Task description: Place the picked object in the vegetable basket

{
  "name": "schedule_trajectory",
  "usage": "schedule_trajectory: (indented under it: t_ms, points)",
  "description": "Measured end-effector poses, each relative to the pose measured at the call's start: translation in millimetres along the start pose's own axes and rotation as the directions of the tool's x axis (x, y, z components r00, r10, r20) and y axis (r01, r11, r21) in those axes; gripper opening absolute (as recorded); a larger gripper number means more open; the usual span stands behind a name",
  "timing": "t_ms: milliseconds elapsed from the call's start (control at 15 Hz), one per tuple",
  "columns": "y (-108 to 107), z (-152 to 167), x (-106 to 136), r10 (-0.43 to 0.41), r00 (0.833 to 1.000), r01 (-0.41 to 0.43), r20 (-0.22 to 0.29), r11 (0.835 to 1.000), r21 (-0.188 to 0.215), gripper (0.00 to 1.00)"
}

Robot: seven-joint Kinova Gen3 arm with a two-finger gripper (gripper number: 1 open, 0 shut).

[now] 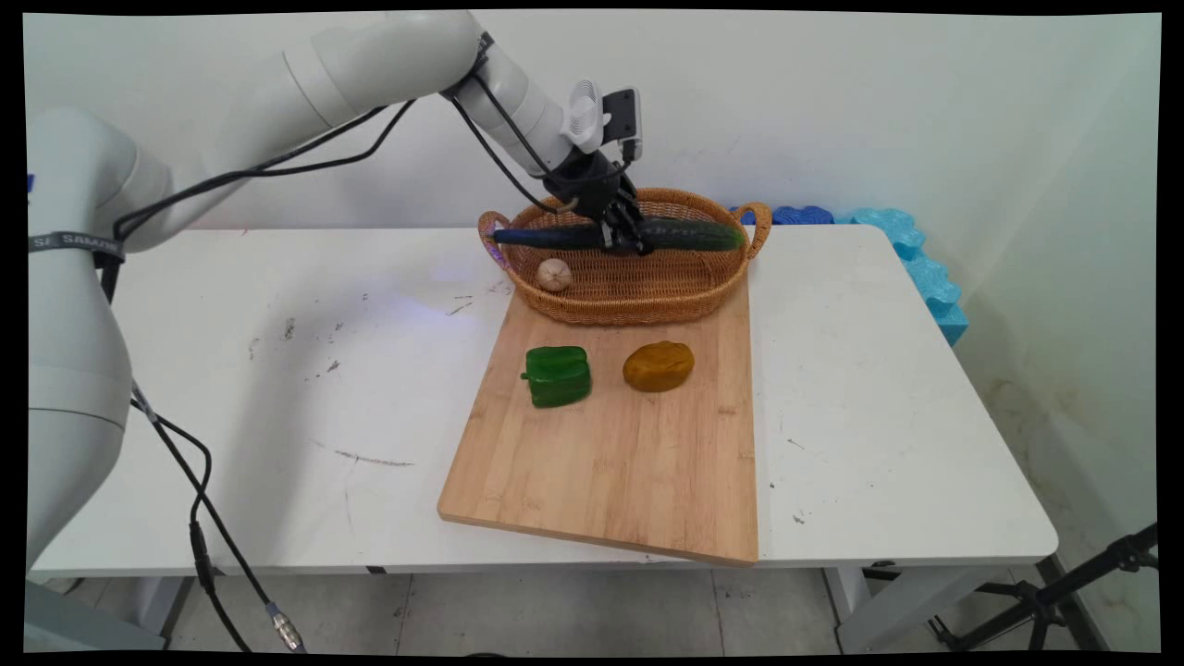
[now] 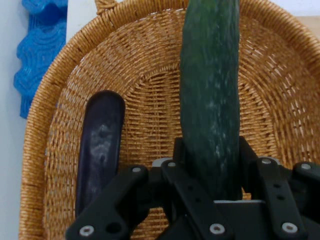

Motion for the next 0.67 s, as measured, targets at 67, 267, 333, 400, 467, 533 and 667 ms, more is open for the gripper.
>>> schedule_trajectory:
  t_ms: [67, 267, 333, 400, 467, 533, 667]
  points:
    - [-1.6, 3.7, -1.0, -0.005, 1.000, 0.005, 0.000, 1.000, -0.005, 0.00]
    - [-3.6, 11.6, -3.2, -0.020, 1.000, 0.020, -0.002, 1.000, -0.020, 0.00]
    - [-3.6, 14.1, -3.6, -0.025, 1.000, 0.024, -0.003, 0.999, -0.026, 0.00]
    - [-3.4, 15.9, -3.9, -0.029, 1.000, 0.028, -0.004, 0.999, -0.031, 1.00]
    - [-3.4, 17.4, -4.4, -0.033, 0.999, 0.033, -0.004, 0.999, -0.035, 1.00]
    - [-3.4, 18.4, -4.7, -0.038, 0.999, 0.038, -0.005, 0.999, -0.039, 1.00]
    - [-3.8, 18.7, -4.6, -0.044, 0.999, 0.044, -0.008, 0.998, -0.043, 1.00]
